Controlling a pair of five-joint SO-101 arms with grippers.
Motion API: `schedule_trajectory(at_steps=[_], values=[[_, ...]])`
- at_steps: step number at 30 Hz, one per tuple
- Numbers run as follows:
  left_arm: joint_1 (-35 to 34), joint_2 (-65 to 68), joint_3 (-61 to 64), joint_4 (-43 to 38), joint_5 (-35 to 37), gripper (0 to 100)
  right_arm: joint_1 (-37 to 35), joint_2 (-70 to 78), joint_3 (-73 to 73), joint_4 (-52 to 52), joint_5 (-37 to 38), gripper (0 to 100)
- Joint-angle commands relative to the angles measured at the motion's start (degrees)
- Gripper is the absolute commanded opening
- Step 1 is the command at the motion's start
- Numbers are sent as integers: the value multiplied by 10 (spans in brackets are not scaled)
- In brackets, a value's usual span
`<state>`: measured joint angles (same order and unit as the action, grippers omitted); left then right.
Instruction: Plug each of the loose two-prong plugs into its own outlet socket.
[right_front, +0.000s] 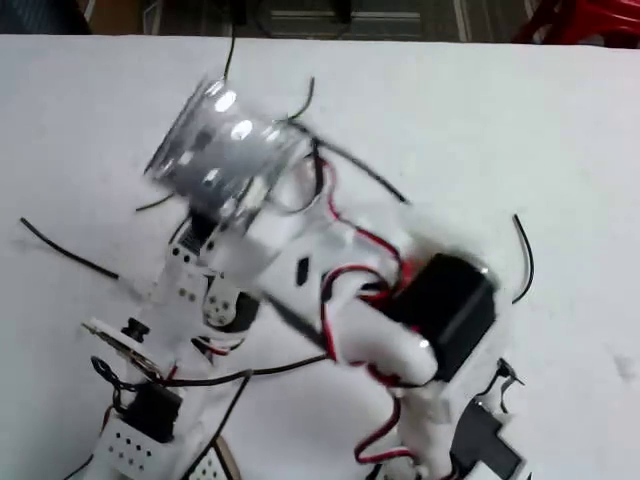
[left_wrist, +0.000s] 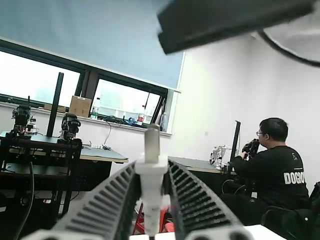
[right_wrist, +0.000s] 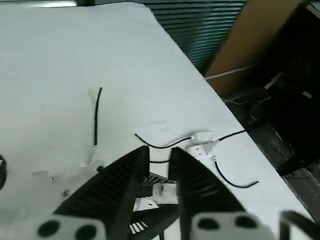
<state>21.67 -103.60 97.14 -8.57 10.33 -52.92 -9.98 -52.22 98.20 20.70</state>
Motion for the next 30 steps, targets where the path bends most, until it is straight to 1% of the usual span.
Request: schedule_trajectory(at_steps=[1,3,5,7,10,15,18,24,30], values=[[8,-10,-3,2,6,24,-40,-22,19,3,19,43],[8,-9,-3,2,6,24,-46,-22,47,3,20,17],[6,-9,-3,2,6,24,-44,-23,79,3,20,20],[5,-9,-3,2,6,24,-17,-23,106,2,21,19],[5,-9,-3,3,6,24,44,-17,149,-7,27,19],[5,-9,-3,11,6,24,135,-20,251,-96,118,19],[5,-9,-3,11,6,24,189,-20,304,-157,154,19],[5,-9,-3,11,7,24,275,-19,390,-247,184,19],[5,-9,-3,11,7,24,320,-20,441,-308,215,19]])
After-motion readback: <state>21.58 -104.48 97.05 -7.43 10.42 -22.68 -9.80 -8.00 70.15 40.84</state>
